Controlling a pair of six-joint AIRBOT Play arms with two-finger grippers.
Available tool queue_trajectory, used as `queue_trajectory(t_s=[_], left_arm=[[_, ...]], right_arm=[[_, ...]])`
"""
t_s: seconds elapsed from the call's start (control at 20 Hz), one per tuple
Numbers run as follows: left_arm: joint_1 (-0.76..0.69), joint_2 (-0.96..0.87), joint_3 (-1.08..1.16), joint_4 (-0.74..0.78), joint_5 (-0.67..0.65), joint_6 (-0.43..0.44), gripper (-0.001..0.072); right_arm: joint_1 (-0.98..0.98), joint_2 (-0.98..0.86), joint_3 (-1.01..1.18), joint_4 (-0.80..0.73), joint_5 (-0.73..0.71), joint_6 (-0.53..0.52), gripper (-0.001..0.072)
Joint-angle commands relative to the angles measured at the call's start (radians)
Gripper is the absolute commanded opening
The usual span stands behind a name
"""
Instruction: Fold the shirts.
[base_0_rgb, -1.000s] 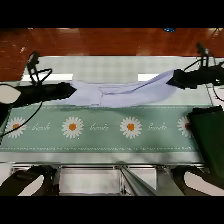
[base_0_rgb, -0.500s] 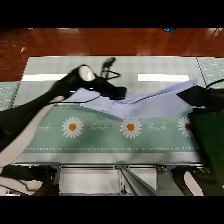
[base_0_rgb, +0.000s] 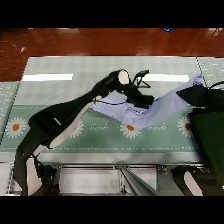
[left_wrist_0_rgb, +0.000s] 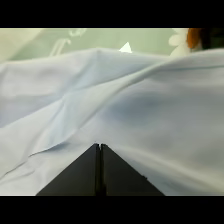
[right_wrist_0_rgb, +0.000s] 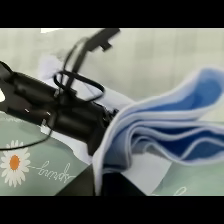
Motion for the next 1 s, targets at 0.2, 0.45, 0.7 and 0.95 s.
queue_trajectory(t_s=[0.2, 0.45, 0.7, 0.95], left_arm=[[0.417, 0.273, 0.031, 0.01, -0.283, 0.188, 0.0018], [0.772, 0.666, -0.352, 0.066, -0.19, 0.21, 0.0018], [1.084, 1.128, -0.906, 0.097, 0.014, 0.217, 0.0019], [1.118, 1.384, -1.247, 0.069, 0.046, 0.217, 0.002]], right_arm=[[0.179, -0.135, 0.032, 0.092, -0.118, -0.015, 0.002], [0.459, -0.492, 0.285, 0.146, -0.269, -0.026, 0.002], [0.613, -0.889, 0.582, 0.164, -0.272, -0.002, 0.002], [0.674, -1.142, 0.741, 0.184, -0.32, 0.001, 0.0021]])
